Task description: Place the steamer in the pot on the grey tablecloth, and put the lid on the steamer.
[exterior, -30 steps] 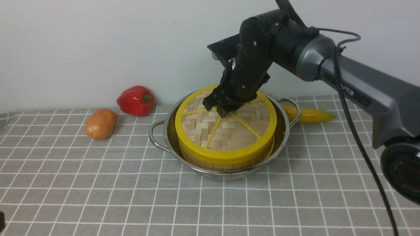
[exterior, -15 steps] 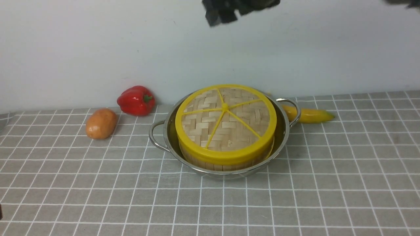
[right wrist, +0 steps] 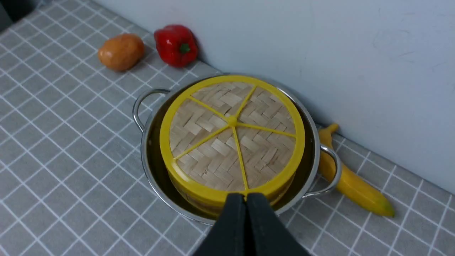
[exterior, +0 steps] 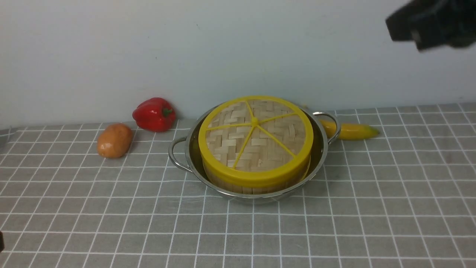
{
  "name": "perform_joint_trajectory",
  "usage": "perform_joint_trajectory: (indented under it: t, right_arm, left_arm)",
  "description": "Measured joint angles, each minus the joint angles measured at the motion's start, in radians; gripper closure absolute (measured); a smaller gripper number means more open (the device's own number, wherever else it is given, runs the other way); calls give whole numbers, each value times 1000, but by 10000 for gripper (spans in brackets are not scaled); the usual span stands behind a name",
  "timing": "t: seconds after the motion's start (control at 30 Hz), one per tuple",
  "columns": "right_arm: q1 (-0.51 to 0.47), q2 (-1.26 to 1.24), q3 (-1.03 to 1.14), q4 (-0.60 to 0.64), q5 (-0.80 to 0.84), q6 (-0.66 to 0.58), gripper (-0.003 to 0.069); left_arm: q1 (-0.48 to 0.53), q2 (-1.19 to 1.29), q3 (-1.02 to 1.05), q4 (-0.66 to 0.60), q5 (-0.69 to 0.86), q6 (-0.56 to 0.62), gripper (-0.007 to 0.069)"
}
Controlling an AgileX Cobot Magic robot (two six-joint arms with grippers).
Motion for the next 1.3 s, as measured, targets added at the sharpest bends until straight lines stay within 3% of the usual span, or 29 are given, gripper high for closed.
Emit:
perform_joint_trajectory:
  t: [0.23, 0.53, 0.8, 0.9, 0.93, 1.3]
  right_arm:
    - [0, -248, 460, 60, -391, 59, 671]
    - [0, -292, 609, 102, -467, 63, 657]
    - [-36, -304, 663, -69, -451, 63, 640]
    - [-144, -374, 737, -84, -523, 84, 629]
    - [-229, -446, 811, -80, -593, 114, 623]
    - [-518, -842, 1246, -23, -798, 215, 600]
  left_arm:
    - [0, 0, 0, 0, 2, 0, 508]
    - [0, 0, 0, 0, 2, 0, 496]
    - [0, 0, 0, 0, 2, 0, 487]
    - [0, 0, 0, 0, 2, 2, 486]
    - [0, 0, 0, 0, 2, 3, 480]
    - [0, 0, 0, 0, 2, 3, 465]
